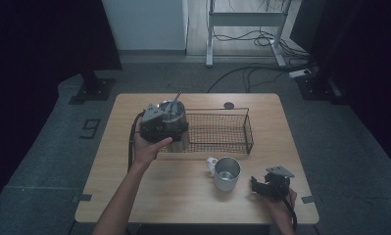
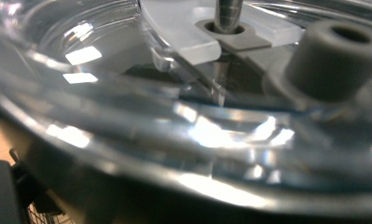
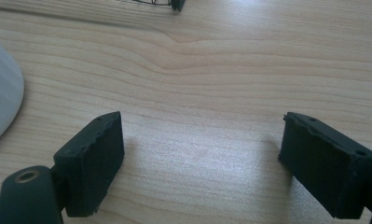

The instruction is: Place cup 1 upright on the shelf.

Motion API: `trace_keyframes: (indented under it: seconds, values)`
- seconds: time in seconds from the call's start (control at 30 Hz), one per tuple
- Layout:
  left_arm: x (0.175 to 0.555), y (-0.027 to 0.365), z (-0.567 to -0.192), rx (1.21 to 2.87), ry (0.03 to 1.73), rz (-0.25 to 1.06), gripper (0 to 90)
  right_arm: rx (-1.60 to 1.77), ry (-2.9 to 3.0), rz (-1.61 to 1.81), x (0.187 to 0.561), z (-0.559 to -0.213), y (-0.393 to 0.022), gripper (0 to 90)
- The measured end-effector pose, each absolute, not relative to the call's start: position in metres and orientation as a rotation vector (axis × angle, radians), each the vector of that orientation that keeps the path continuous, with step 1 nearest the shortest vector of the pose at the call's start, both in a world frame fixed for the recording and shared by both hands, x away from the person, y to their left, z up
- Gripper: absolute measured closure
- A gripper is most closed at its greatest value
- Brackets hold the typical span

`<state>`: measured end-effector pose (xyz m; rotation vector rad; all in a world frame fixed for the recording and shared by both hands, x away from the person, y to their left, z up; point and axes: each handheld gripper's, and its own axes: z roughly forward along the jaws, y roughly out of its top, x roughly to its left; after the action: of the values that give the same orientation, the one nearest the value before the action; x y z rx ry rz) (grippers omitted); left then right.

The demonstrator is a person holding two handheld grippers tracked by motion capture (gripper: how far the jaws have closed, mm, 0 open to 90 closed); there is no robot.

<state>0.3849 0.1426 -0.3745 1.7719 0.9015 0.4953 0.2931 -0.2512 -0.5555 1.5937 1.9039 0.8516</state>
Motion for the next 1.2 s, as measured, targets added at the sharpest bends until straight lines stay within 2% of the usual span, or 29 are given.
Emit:
trace_keyframes:
  seconds: [1.2]
  values:
    - [0.418,0.133,-0.369,1.8,0.93,0.513,4.0,1.587,1.905,0.852,0.293,-0.555,-0.251,13.9]
